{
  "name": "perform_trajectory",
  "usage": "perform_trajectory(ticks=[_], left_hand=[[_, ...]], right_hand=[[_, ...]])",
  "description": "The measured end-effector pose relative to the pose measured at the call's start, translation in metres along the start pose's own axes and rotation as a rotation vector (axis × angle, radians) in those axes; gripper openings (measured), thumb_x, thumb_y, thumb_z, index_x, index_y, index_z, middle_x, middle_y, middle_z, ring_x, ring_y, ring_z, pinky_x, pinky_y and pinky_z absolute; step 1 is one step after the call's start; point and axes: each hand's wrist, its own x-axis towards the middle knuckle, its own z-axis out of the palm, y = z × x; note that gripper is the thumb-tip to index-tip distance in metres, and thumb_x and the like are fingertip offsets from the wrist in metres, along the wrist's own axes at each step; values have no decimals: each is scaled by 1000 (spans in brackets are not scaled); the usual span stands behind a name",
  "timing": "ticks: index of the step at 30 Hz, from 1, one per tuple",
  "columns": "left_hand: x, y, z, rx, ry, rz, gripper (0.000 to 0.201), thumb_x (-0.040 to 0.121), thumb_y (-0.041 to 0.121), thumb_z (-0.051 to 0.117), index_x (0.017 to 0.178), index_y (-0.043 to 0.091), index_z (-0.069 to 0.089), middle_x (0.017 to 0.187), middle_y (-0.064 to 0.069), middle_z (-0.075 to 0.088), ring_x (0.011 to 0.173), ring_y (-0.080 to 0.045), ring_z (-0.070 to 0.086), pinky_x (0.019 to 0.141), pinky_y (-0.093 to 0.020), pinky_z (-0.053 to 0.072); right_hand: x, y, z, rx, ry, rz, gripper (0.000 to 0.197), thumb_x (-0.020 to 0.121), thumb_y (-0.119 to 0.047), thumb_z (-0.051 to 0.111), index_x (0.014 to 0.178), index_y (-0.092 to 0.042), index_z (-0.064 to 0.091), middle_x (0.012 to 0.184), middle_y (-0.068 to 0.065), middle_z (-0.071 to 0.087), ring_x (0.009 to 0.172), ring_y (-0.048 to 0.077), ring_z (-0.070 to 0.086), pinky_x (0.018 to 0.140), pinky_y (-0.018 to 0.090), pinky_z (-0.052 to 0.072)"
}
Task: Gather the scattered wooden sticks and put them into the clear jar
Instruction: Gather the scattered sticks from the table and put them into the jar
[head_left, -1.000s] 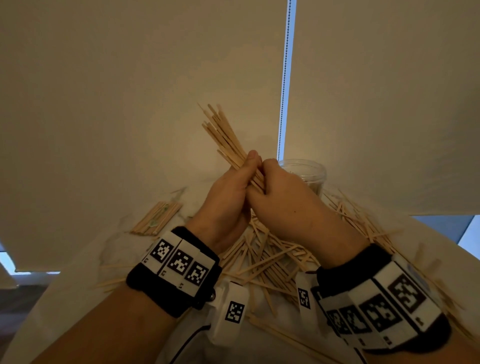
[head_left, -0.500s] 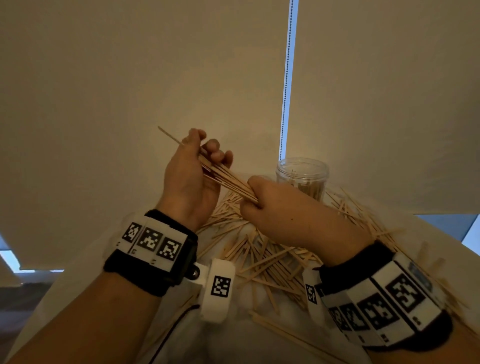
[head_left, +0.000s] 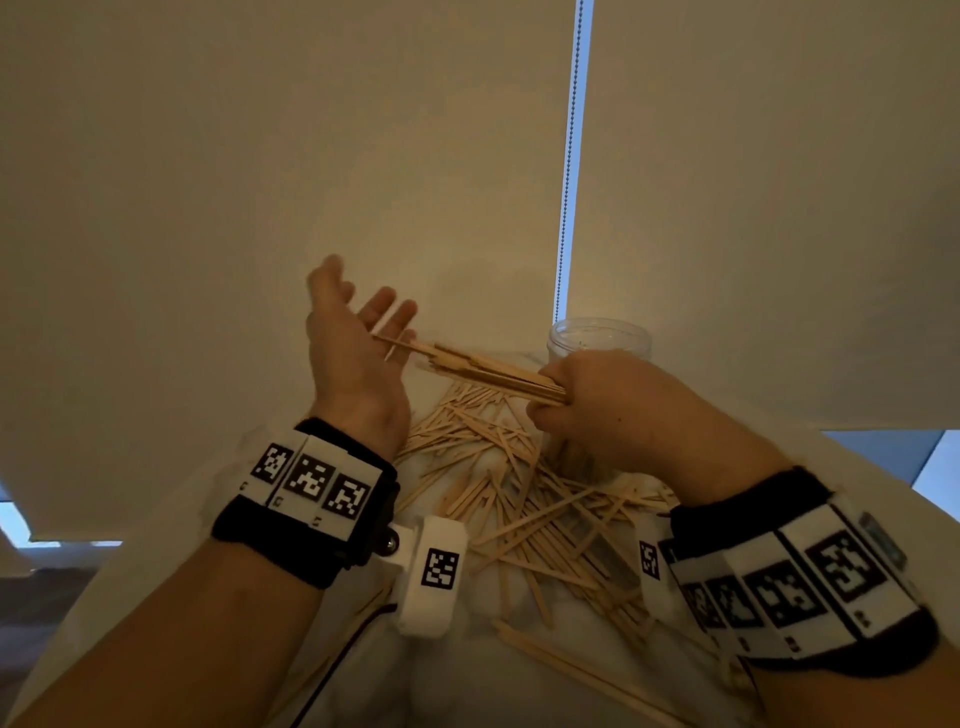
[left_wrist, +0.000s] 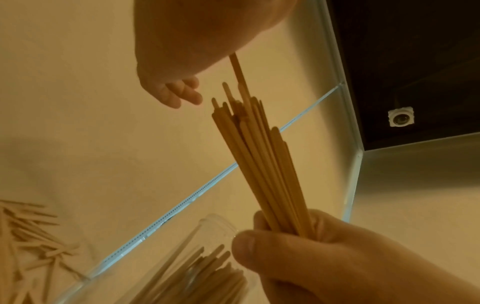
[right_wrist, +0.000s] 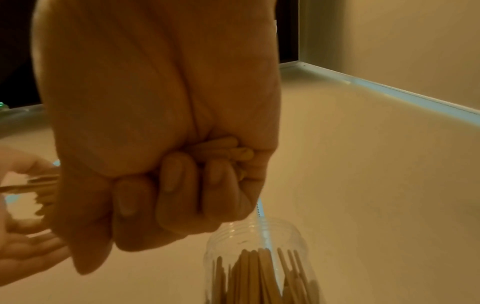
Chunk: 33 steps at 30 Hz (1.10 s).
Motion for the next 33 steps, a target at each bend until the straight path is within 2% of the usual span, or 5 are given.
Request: perform_trajectory(ticks=[11,15,17,26,33], left_hand=[[-24,-19,11,540,-471,-272,51,108,35,30,117,5,70,106,-11,77,107,-31,71,95,-44,53],[-29,-15,11,927,-538,-66,67,98,65,39,89,9,76,80,-7,77,63,-18,67,57,-26,51],[-32,-18,10,1037,-604,70,61,96,60,51,77,8,75,70,-7,75,46,-14,52,45,-20,41],[-11,-23,-2,734,-388,54,45,95,34,67,89,-11,69,69,-18,70,45,-13,42,41,-19,37],[-25,-26,9,551,-570,-107,34,97,29,64,96,-5,72,77,-16,72,60,-18,67,53,-19,55]], right_hand=[[0,-5,-1,-85,43,77,9,87,-36,58,82,-28,59,70,-6,57,66,14,58,64,29,51],[0,-7,2,-145,21,92,10,86,-28,58,84,-20,62,68,-2,54,64,17,56,60,28,45],[0,-7,4,-170,13,103,8,86,-24,58,83,-18,61,66,-2,51,58,15,51,55,26,40],[-1,-4,3,-235,227,33,15,92,-17,55,107,-19,52,94,3,56,87,23,54,73,38,52],[4,-5,6,-322,342,111,10,93,-28,56,95,-19,60,86,3,62,69,21,53,59,30,40]])
